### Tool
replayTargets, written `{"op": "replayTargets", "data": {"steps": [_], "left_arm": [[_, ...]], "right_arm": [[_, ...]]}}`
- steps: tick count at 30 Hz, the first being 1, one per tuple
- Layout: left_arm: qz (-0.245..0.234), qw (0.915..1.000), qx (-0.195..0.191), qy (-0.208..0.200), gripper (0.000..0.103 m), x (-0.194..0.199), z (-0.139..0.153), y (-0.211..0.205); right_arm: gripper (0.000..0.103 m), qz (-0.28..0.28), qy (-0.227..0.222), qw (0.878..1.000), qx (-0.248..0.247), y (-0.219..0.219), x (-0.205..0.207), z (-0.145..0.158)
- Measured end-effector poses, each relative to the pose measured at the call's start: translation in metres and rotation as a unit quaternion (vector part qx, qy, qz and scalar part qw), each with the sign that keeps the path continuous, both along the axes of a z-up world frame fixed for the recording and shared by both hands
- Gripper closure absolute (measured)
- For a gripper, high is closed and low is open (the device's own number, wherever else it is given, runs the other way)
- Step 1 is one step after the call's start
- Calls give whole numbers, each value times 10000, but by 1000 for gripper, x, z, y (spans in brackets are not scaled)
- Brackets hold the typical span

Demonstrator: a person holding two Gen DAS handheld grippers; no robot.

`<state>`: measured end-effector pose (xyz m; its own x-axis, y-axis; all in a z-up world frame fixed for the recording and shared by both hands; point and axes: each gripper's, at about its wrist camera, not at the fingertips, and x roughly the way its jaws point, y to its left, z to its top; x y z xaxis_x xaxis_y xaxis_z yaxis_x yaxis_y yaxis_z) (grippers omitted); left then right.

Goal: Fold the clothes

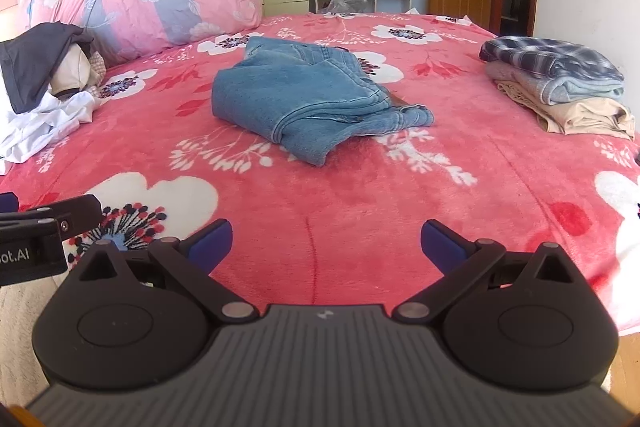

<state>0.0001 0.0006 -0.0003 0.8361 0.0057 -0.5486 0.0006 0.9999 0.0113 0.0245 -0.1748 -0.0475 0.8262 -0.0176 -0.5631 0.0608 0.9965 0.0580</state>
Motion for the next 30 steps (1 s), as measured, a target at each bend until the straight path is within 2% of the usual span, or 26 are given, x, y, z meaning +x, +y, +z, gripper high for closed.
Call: {"op": "replayTargets", "data": {"steps": [6,10,15,22,30], "left_arm": [[-1,9992,-335,216,0,4,-7,13],[-11,9973,-444,581,0,15,-21,21],[-49,9904,-868,1077,1,24,-34,31],[-298,9917,-923,844,1,20,-35,24],[-163,9926,-957,731,1,17,-32,21]], "right_arm": [[1,-39,10,10000,-56,5,6,-2],[1,-87,-50,9999,-11,4,7,-3],[1,-114,-27,9999,-10,3,12,-7],[1,-104,-7,9999,-35,5,15,-10],[1,-138,-24,9999,-8,3,15,-11]]}}
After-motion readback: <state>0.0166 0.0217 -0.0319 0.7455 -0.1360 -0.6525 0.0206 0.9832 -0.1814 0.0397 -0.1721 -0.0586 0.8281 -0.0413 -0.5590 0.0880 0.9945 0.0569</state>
